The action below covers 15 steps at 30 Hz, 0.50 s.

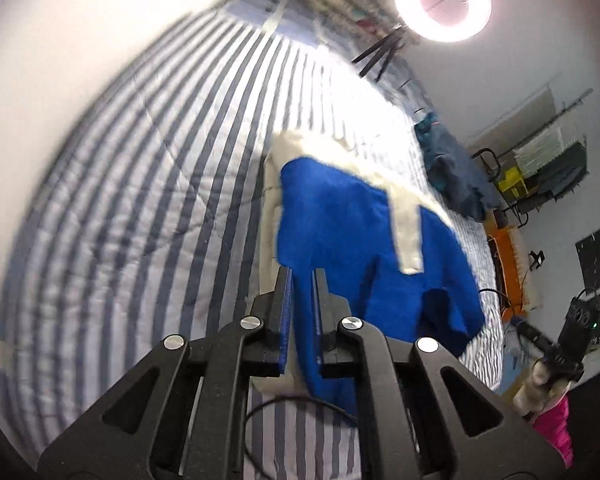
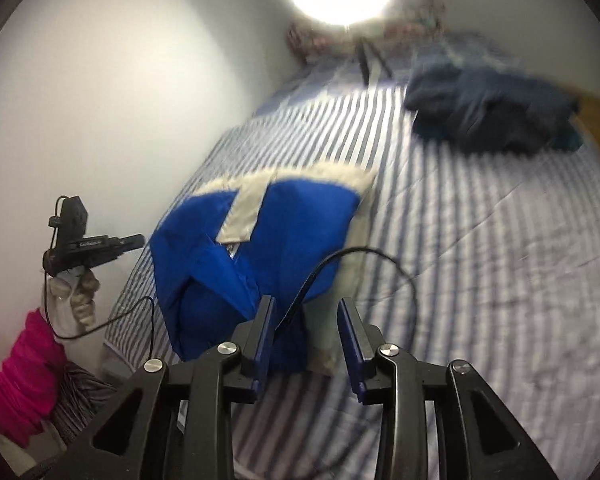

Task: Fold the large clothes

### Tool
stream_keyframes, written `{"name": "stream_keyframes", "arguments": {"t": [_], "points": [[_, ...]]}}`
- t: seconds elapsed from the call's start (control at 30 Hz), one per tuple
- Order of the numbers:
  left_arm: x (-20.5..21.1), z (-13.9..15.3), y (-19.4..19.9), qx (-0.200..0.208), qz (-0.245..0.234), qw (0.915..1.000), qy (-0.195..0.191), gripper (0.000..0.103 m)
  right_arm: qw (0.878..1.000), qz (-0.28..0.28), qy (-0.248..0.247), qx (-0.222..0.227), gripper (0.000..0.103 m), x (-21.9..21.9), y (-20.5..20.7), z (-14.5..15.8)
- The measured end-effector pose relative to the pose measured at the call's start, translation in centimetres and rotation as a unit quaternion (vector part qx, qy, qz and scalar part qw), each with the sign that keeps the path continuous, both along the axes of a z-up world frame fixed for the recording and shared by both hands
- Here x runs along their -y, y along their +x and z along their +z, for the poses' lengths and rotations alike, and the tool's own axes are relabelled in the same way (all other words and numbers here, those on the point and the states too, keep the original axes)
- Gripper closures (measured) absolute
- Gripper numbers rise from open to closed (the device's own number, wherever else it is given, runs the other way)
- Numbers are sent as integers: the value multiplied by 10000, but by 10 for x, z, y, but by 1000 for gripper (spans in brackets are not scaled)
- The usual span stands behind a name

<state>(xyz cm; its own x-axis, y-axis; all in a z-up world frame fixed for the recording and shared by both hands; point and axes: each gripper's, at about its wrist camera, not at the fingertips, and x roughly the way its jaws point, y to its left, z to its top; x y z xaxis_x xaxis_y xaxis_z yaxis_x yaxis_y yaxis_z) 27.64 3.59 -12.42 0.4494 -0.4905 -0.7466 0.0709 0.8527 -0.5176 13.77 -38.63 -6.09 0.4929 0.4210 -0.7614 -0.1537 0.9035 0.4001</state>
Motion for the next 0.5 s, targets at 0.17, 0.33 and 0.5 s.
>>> {"name": "stream_keyframes", "arguments": {"t": [0.17, 0.33, 0.5], "points": [[-16, 65, -48, 592, -209, 9980, 65, 97, 9966, -267, -378, 687, 69, 33, -43, 68], [-8, 137, -85, 1193, -407, 9916, 304, 97, 9785, 144, -1550, 1356, 52, 20, -69, 130], [0, 199, -126, 1721, -581, 9832, 199, 91, 9674, 509, -1738, 1768, 48, -6, -88, 175]]}}
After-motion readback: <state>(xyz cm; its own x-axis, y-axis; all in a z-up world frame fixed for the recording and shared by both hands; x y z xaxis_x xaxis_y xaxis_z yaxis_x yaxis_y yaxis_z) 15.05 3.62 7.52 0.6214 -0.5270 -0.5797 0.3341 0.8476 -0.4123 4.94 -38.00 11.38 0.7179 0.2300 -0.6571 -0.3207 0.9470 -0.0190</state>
